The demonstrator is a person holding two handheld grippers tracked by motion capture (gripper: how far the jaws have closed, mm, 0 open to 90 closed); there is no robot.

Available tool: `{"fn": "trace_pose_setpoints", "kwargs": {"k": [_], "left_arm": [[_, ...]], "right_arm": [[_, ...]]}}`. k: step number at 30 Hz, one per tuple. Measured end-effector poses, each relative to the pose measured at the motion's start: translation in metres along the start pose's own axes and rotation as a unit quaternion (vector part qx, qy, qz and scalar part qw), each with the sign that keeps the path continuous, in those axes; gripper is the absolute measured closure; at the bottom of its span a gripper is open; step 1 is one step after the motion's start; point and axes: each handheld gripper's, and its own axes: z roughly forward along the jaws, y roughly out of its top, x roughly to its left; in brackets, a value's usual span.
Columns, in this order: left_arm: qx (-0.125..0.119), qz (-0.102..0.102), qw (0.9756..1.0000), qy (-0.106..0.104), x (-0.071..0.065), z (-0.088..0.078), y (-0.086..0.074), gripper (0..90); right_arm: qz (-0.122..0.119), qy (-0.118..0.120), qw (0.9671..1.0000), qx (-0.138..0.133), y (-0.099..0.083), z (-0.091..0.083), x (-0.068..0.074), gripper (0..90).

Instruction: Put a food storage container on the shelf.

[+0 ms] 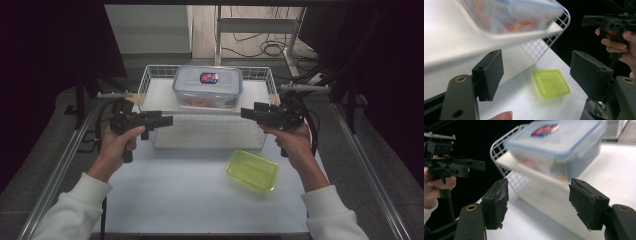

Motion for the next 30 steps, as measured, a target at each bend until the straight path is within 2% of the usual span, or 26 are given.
{"fn": "trace_pose_setpoints", "kwargs": {"k": [4, 6, 7, 8, 10, 13, 18, 20, 23, 30], "left_arm": [[0.009, 0.012, 0.9998, 0.011, -0.004, -0.006, -0.025, 26.4], [0.016, 0.016, 0.9996, 0.017, -0.004, -0.008, -0.04, 26.5], [0.02, 0.019, 0.9993, 0.024, -0.004, -0.008, -0.047, 26.4], [0.022, 0.018, 0.9991, 0.03, -0.004, -0.008, -0.052, 26.4], [0.032, 0.023, 0.9983, 0.044, -0.003, -0.008, -0.064, 26.5], [0.041, 0.024, 0.9974, 0.053, -0.002, -0.007, -0.077, 26.5], [0.048, 0.029, 0.9963, 0.066, -0.001, -0.006, -0.09, 26.5], [0.059, 0.033, 0.9953, 0.069, 0.0, -0.003, -0.094, 26.3], [0.069, 0.032, 0.9944, 0.074, 0.001, 0.0, -0.1, 26.2], [0.084, 0.038, 0.9924, 0.082, 0.0, 0.005, -0.106, 26.0]], "right_arm": [[-0.021, 0.013, 0.9996, 0.009, -0.026, -0.005, 0.004, 32.2], [-0.031, 0.011, 0.9993, 0.017, -0.04, -0.007, 0.004, 33.1], [-0.038, 0.006, 0.9989, 0.026, -0.054, -0.008, 0.003, 33.5], [-0.038, 0.006, 0.9989, 0.026, -0.054, -0.008, 0.003, 33.5], [-0.036, 0.008, 0.9988, 0.032, -0.067, -0.007, 0.0, 33.9], [-0.034, 0.006, 0.9983, 0.047, -0.082, -0.006, -0.005, 34.9], [-0.027, -0.004, 0.9974, 0.067, -0.094, -0.004, -0.011, 35.8], [-0.026, -0.008, 0.9972, 0.07, -0.096, -0.003, -0.013, 36.5], [-0.03, -0.023, 0.9958, 0.083, -0.099, 0.001, -0.016, 36.6], [-0.028, -0.032, 0.9924, 0.116, -0.11, 0.011, -0.02, 37.2]]}}
